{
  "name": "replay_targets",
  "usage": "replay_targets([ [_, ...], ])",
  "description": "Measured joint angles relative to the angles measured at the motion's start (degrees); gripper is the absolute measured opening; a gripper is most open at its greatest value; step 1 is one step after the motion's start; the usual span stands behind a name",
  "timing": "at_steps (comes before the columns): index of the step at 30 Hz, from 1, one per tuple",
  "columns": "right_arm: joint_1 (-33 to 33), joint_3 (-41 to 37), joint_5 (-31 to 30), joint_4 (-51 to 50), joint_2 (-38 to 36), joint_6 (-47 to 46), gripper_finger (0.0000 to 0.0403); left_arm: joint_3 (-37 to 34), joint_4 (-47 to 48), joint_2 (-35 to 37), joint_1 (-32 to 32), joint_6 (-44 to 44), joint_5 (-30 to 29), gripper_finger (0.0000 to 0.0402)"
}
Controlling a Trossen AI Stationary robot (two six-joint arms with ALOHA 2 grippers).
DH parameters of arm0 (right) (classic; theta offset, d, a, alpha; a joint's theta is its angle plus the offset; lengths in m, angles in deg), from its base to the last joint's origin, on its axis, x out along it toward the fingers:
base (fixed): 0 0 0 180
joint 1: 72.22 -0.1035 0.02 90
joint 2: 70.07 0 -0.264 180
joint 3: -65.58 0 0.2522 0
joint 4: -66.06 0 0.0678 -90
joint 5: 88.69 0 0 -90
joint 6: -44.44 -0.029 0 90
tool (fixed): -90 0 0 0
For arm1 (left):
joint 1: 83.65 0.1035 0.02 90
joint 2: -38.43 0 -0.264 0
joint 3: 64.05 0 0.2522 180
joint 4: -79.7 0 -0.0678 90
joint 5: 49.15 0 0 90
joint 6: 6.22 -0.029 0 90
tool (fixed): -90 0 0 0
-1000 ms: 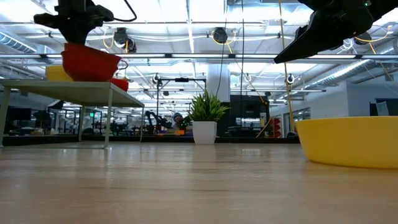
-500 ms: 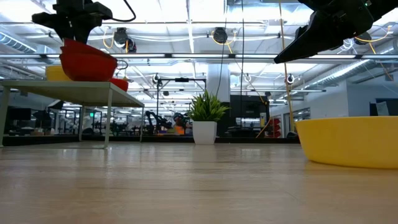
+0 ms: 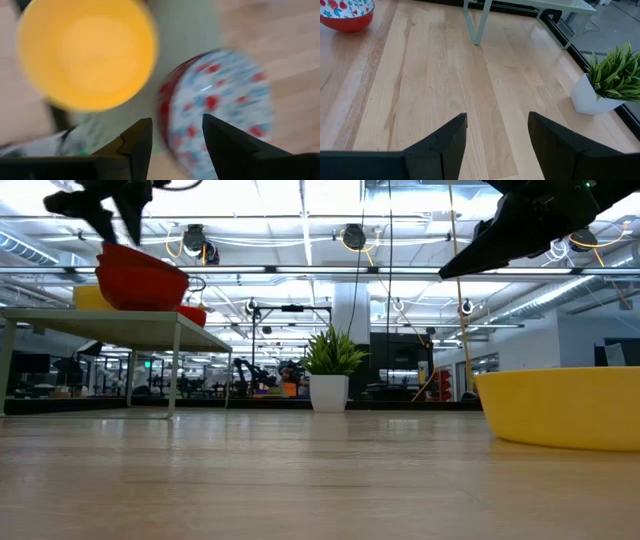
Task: Pick & Place Mini bowls
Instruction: Stack the red and white bowl on the red and white bowls on the shelf
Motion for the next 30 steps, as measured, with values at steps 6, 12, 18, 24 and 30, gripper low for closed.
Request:
replay_targets([
  [6, 0.01, 0.0, 0.01, 0.47, -0.02, 0.36, 0.0199, 0.02, -18.84, 2.65, -2.69, -2.45, 2.05, 0.0177],
  [12, 0.01, 0.0, -0.01, 0.45, -0.02, -0.01, 0.0199, 0.06, -40.03, -1.23, -11.02, -11.23, 4.92, 0.0177],
  [18, 0.01, 0.0, 0.0, 0.43, -0.02, -0.04, 0.0199, 0.06, -55.4, -12.09, -24.24, -19.11, 7.21, 0.0177],
  [24, 0.01, 0.0, -0.01, 0.4, -0.02, -0.06, 0.0199, 0.06, -60.04, -23.56, -34.59, -18.04, 8.16, 0.0177],
  [30, 0.01, 0.0, 0.01, 0.38, -0.02, -0.06, 0.0199, 0.06, -59.59, -32.79, -41.48, -6.97, 18.97, 0.0177],
])
